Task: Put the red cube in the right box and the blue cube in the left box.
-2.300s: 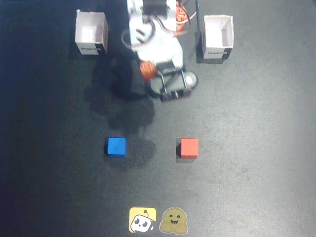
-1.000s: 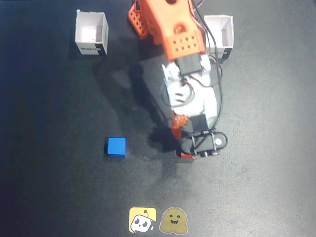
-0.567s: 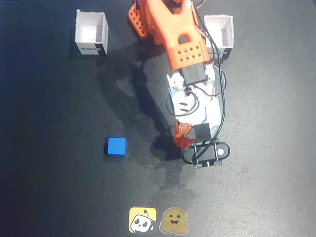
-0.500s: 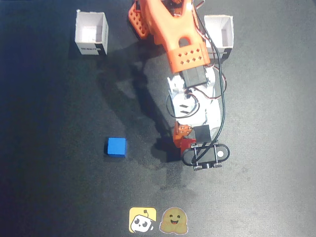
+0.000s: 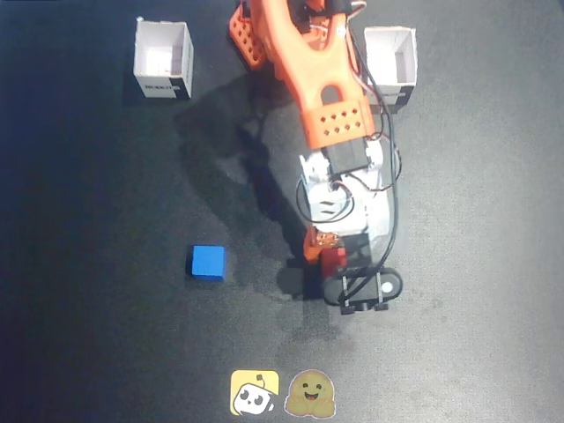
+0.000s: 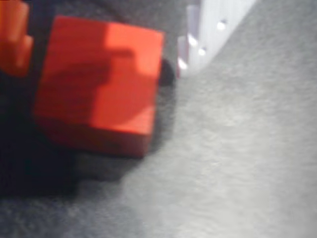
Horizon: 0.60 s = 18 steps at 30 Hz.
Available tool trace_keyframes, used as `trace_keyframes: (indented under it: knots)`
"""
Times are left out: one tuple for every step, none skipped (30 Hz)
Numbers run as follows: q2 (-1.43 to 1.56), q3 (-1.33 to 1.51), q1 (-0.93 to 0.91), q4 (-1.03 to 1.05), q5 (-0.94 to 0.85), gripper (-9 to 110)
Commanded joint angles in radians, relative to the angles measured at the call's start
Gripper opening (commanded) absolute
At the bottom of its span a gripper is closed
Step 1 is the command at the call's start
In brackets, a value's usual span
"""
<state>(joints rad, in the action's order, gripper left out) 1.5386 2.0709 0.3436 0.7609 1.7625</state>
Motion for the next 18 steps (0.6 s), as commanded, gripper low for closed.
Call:
trace_keyframes:
  knots:
    - [0.000,-0.075,-0.006,-0.017,0.012,24]
    - [-0.005,-0.077,-0.006,-0.018,0.014,24]
    - [-0.009,-0.084,-0.006,-0.014,0.015,24]
    - [-0.014,-0.091,-0.006,-0.009,0.015,24]
    - [-0.015,-0.094,-0.008,-0.006,0.017,24]
    - [-0.017,-0.100,-0.008,-0.003,0.018,24]
    - [-0.021,-0.110,-0.008,0.006,0.018,24]
    - [-0.031,-0.129,-0.009,0.025,0.020,24]
    - [-0.037,-0.144,-0.009,0.037,0.020,24]
    - [-0.038,-0.146,-0.009,0.037,0.020,24]
    - [-0.041,-0.150,-0.011,0.037,0.020,23]
    - [-0.051,-0.160,-0.011,0.041,0.020,23]
    - [-0.054,-0.160,-0.011,0.040,0.021,23]
    - [-0.057,-0.153,-0.011,0.032,0.021,22]
    - [-0.061,-0.152,-0.011,0.028,0.021,21]
    - [-0.066,-0.152,-0.012,0.028,0.021,19]
    - [-0.069,-0.152,-0.012,0.026,0.021,18]
    - [-0.072,-0.152,-0.012,0.025,0.021,18]
